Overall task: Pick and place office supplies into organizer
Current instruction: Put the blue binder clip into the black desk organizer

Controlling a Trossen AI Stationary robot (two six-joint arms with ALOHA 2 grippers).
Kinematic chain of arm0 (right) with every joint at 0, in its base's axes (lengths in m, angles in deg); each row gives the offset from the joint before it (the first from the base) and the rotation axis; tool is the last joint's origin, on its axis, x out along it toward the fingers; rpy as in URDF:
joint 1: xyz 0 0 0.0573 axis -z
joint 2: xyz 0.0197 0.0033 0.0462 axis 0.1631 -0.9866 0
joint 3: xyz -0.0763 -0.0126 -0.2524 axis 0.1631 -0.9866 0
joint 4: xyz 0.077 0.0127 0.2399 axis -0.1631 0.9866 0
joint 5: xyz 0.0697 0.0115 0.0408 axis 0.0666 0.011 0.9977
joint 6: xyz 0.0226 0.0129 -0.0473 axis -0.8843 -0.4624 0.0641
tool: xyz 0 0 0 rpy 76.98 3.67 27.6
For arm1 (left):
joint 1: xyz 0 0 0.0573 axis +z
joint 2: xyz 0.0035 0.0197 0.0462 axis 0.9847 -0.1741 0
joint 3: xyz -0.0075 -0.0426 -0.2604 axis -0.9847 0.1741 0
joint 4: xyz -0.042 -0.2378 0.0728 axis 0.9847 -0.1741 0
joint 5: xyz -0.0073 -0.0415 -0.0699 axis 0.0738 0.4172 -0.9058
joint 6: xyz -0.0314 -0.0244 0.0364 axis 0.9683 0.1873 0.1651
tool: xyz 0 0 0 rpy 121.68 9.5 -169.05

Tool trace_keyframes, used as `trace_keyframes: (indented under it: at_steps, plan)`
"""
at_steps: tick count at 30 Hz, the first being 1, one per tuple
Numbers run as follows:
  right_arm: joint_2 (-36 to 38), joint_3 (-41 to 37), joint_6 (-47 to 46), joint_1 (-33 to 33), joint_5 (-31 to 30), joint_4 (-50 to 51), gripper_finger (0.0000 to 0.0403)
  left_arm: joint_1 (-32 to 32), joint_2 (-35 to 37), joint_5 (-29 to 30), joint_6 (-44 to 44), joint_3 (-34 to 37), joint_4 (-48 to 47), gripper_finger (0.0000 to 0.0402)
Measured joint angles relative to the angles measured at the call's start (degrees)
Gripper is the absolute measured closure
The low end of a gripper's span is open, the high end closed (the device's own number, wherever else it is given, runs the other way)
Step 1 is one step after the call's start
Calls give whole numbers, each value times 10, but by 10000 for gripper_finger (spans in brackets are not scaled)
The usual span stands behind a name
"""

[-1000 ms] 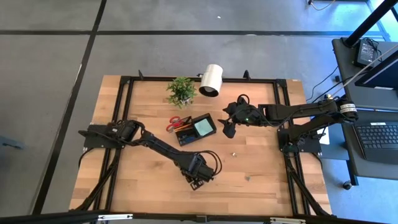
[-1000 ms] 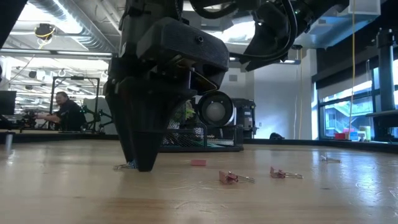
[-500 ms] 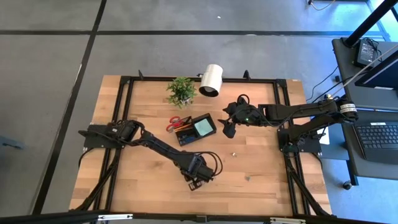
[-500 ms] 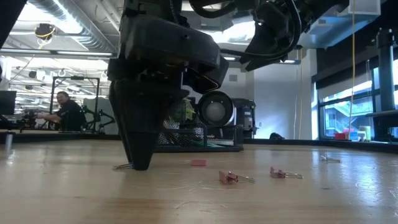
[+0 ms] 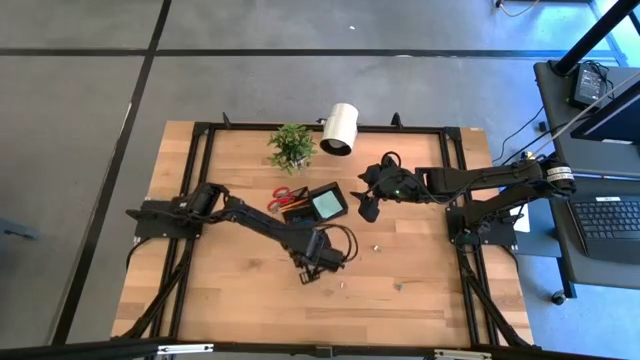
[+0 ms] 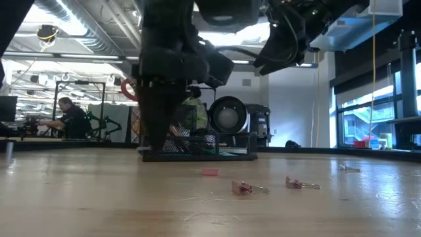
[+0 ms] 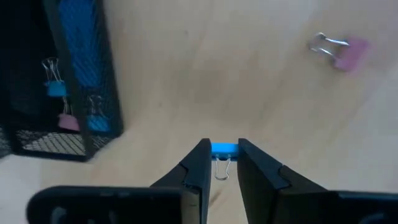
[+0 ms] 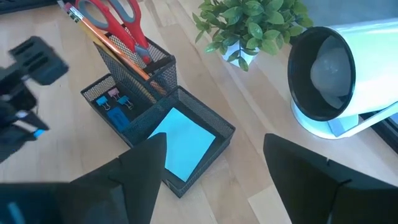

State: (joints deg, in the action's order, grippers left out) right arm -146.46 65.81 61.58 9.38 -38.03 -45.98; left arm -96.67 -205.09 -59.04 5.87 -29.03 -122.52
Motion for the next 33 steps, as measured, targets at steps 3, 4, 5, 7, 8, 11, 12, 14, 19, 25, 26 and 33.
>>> trace_keyframes:
  at_steps: [3, 4, 5, 7, 8, 11, 12, 14, 19, 25, 26, 33]
  plan:
    - [0, 0, 8, 0, 0, 0, 130, 17, 2, 14, -20, -1, -18, 342]
    - [0, 0, 10, 0, 0, 0, 130, 23, 2, 24, -25, -1, -22, 341]
    - [0, 0, 10, 0, 0, 0, 130, 28, 2, 33, -27, -1, -26, 341]
    - [0, 0, 10, 0, 0, 0, 130, 37, 2, 46, -36, -1, -29, 341]
    - [0, 0, 10, 0, 0, 0, 130, 41, 2, 48, -43, -2, -32, 341]
    - [0, 0, 10, 0, 0, 0, 130, 49, 2, 46, -59, -2, -38, 341]
    - [0, 0, 10, 0, 0, 0, 130, 50, 2, 45, -63, -2, -40, 341]
    - [0, 0, 10, 0, 0, 0, 130, 50, 8, 47, -76, -2, -39, 341]
    - [0, 0, 8, 0, 0, 0, 130, 53, 25, 93, -78, -3, -51, 341]
    - [0, 0, 4, 0, 0, -1, 130, 59, 34, 163, -97, -3, -52, 341]
    - [0, 0, -2, 0, 0, -1, 130, 59, 34, 163, -102, -3, -52, 341]
    - [0, 0, -16, 0, 0, -1, 130, 72, 33, 174, -108, -3, -53, 341]
